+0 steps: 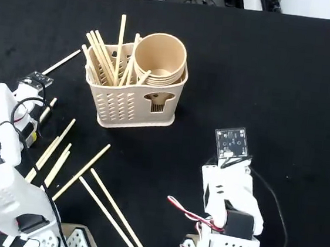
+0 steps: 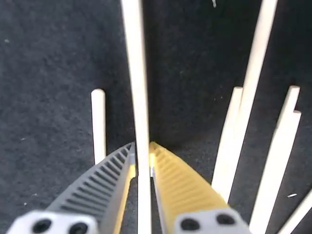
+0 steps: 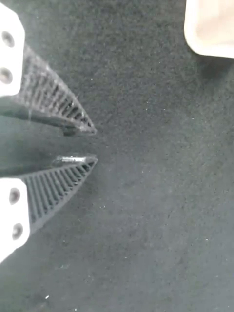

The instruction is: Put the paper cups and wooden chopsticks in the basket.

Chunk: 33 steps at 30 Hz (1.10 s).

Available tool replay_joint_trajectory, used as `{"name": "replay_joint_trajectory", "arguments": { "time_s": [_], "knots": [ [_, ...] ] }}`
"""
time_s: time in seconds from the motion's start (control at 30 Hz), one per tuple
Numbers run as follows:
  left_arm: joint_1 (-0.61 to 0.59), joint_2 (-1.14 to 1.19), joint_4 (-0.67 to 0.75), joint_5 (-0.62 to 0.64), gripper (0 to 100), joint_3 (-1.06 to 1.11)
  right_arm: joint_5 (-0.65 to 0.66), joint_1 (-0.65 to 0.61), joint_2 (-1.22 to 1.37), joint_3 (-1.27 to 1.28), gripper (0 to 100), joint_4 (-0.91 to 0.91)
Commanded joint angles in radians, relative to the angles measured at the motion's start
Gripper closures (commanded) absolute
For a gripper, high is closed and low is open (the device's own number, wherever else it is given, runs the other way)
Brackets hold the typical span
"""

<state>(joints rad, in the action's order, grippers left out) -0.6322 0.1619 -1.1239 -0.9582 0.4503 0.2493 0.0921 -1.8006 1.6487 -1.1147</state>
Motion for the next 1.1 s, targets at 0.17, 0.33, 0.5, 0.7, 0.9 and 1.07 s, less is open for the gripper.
{"name": "replay_joint_trajectory", "arguments": {
  "time_s": [0.17,0.33,0.5,0.7,0.9,1.07],
  "knots": [
    [0.061,-0.198,-0.178,0.006,97,0.001,0.011,-0.015,-0.077,-0.012,91.7,0.021],
    [0.119,-0.543,-0.23,0.112,97,0.077,0.011,-0.015,-0.077,-0.012,91.7,0.021],
    [0.206,-0.962,-0.227,0.173,97,0.222,0.011,-0.015,-0.077,-0.012,91.7,0.02],
    [0.249,-1.356,-0.057,0.373,97,0.306,0.011,-0.015,-0.077,-0.012,91.7,0.017],
    [0.251,-1.479,0.0,0.506,97,0.323,0.011,-0.015,-0.077,-0.012,91.7,0.017],
    [0.254,-1.459,0.146,0.681,97,0.321,0.011,-0.015,-0.077,-0.012,91.7,0.017]
  ]
}}
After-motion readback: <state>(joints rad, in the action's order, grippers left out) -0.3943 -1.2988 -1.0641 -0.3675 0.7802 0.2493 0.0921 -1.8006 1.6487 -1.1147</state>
